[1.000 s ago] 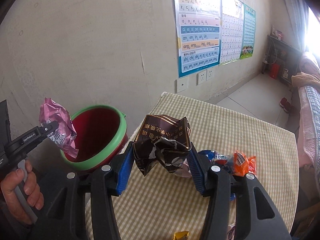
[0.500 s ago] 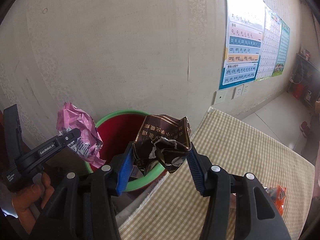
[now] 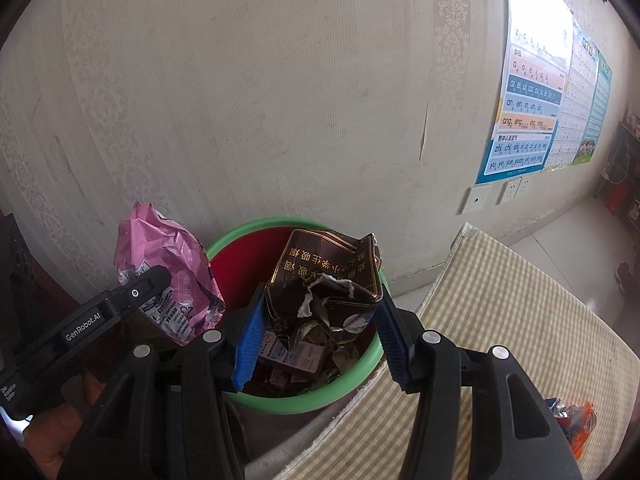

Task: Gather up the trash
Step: 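Open both tools to drop the pink bag and brown wrapper into the bin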

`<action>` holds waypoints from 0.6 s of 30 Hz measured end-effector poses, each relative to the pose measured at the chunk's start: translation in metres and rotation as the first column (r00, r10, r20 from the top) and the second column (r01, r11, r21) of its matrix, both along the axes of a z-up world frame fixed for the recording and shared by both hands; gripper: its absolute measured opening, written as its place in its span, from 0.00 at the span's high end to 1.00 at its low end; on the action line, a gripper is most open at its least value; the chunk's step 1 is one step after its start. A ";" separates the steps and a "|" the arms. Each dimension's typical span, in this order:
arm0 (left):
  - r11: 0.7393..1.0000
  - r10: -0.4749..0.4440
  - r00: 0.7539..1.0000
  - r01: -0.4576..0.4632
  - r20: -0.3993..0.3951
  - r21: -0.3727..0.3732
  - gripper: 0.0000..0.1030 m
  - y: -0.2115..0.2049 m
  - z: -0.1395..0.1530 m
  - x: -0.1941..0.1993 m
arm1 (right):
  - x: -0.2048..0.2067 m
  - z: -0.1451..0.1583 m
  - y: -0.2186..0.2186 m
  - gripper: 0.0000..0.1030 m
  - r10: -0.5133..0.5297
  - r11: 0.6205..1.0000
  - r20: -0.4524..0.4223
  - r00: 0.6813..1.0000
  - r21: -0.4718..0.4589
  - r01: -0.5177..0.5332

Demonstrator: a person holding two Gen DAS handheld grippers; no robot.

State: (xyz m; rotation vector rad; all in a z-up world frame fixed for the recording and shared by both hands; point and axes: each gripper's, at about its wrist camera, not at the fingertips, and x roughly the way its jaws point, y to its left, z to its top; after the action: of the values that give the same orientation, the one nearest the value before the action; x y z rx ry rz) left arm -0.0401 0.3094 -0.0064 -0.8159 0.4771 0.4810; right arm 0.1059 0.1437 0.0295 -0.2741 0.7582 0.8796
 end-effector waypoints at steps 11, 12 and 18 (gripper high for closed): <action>0.999 0.014 1.000 -0.014 0.010 -0.034 0.65 0.006 -0.004 -0.002 | 0.007 -0.016 0.018 0.44 0.027 0.999 -0.034 0.999 -0.017 -0.028; 0.999 0.029 0.999 -0.028 0.015 -0.038 0.60 0.008 -0.004 -0.004 | 0.008 -0.018 0.019 0.37 0.030 0.999 -0.042 0.999 -0.019 -0.031; 0.994 0.079 0.996 -0.074 0.052 -0.084 0.25 0.016 -0.008 -0.014 | 0.007 -0.027 0.015 0.25 0.020 0.999 -0.055 0.998 -0.034 -0.022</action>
State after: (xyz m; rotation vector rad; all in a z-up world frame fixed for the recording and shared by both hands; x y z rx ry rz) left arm -0.0540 0.3250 -0.0141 -0.9270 0.4178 0.5108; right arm 0.1134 0.1587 0.0023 -0.2898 0.8226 0.8975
